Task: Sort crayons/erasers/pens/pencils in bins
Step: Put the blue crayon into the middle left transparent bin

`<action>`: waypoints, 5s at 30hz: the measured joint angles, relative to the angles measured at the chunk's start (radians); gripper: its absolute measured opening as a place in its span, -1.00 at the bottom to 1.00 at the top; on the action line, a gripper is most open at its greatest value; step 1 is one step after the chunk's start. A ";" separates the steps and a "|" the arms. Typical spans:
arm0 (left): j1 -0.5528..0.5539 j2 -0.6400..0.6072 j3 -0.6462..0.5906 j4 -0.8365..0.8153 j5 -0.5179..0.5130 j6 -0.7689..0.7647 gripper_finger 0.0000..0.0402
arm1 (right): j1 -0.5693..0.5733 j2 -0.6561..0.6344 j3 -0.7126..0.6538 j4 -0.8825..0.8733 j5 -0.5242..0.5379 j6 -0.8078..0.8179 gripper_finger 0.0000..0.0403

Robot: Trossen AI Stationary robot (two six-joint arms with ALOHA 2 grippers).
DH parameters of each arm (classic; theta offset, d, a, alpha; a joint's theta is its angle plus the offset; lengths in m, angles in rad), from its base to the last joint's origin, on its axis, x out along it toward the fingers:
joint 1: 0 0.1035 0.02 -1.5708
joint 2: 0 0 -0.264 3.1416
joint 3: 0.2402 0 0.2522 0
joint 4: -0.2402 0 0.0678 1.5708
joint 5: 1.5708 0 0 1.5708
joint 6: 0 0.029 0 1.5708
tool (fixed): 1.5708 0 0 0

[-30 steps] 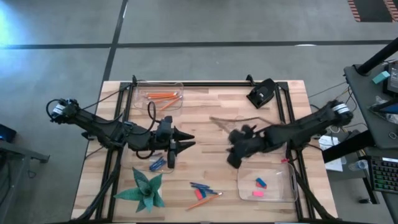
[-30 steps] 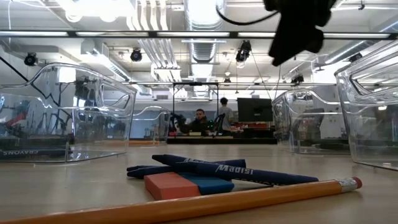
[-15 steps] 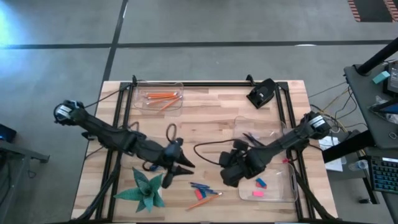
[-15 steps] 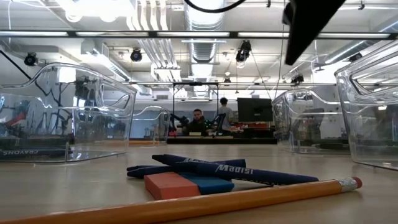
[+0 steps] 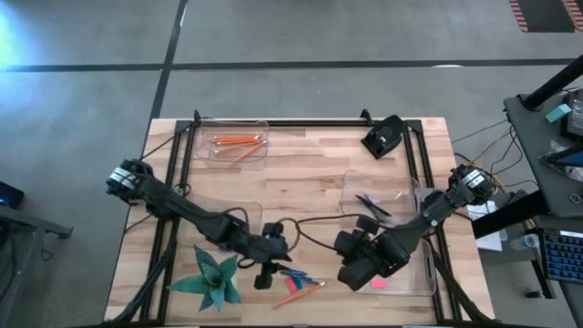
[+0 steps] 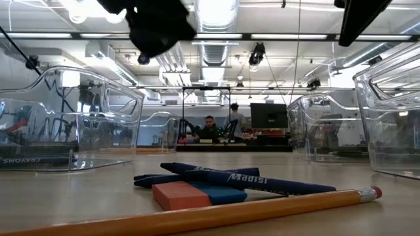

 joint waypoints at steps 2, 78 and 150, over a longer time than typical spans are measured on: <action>-0.007 0.041 0.000 0.003 0.000 0.043 -0.51 | 0.007 0.000 0.000 0.000 0.000 0.001 -0.24; -0.017 0.229 0.025 0.038 -0.052 0.222 -0.94 | 0.010 0.000 -0.011 -0.021 0.001 0.016 -0.24; 0.014 -0.271 -0.349 -0.733 -0.079 -0.520 -0.73 | -0.038 0.001 -0.052 0.111 0.116 -0.028 -0.24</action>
